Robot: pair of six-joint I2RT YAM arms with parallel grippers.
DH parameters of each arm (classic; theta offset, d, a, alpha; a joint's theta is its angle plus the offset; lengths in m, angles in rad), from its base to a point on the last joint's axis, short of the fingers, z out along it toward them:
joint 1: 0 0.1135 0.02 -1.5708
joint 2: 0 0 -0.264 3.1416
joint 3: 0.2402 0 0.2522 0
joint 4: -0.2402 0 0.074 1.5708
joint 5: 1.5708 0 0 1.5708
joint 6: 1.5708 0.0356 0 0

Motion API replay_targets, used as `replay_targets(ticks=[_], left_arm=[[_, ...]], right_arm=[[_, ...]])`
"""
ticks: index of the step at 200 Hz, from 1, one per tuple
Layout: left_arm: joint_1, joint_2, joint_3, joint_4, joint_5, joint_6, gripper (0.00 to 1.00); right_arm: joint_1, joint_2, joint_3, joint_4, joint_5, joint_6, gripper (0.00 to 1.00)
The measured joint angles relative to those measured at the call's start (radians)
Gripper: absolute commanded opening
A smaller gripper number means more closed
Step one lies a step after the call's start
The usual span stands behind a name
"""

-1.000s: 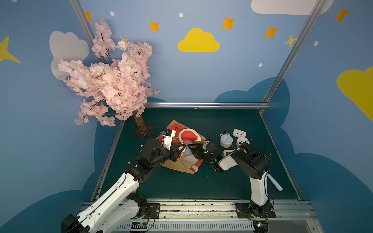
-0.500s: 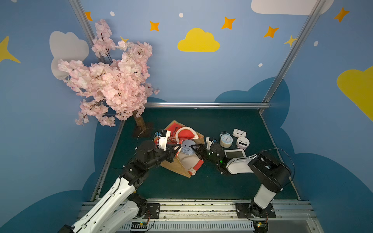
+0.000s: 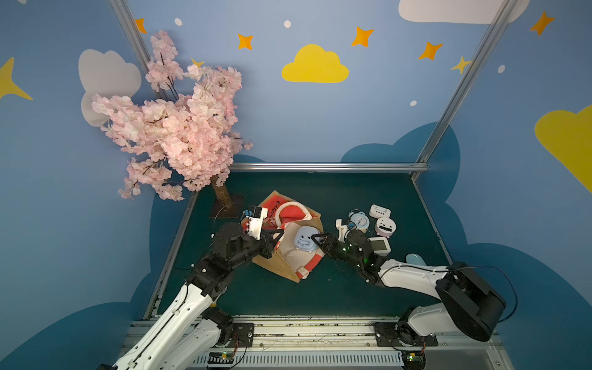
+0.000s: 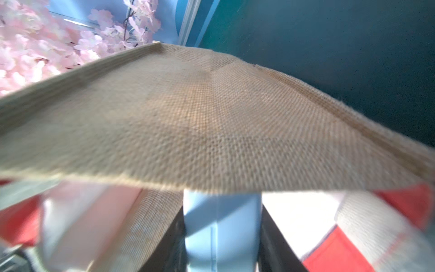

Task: Take the alarm clock out of the canvas bag
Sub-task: Pick up the alarm from the canvas bag, then place the alarm at the center of the board.

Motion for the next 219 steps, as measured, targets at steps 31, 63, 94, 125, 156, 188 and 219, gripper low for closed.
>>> replay_targets(ticks=[31, 63, 94, 125, 156, 188, 219], left_arm=[[0.009, -0.005, 0.004, -0.013, 0.002, 0.008, 0.07], [0.016, -0.005, 0.005, -0.016, 0.003, 0.011, 0.07], [0.021, -0.005, 0.005, -0.016, 0.005, 0.011, 0.07], [0.022, -0.005, 0.011, -0.029, 0.005, 0.011, 0.07], [0.023, -0.005, 0.019, -0.044, 0.006, 0.011, 0.07], [0.023, -0.003, 0.019, -0.045, 0.013, 0.011, 0.07], [0.024, -0.003, 0.019, -0.045, 0.018, 0.011, 0.07]], right_arm=[[-0.048, -0.156, -0.008, -0.156, -0.032, -0.057, 0.28], [-0.127, -0.312, 0.023, -0.365, -0.071, -0.148, 0.28], [-0.227, -0.403, 0.037, -0.491, -0.11, -0.209, 0.27], [-0.321, -0.422, 0.037, -0.538, -0.154, -0.232, 0.27], [-0.377, -0.443, 0.043, -0.573, -0.198, -0.259, 0.27], [-0.414, -0.394, 0.164, -0.669, -0.204, -0.364, 0.26], [-0.417, -0.252, 0.335, -0.736, -0.182, -0.527, 0.26]])
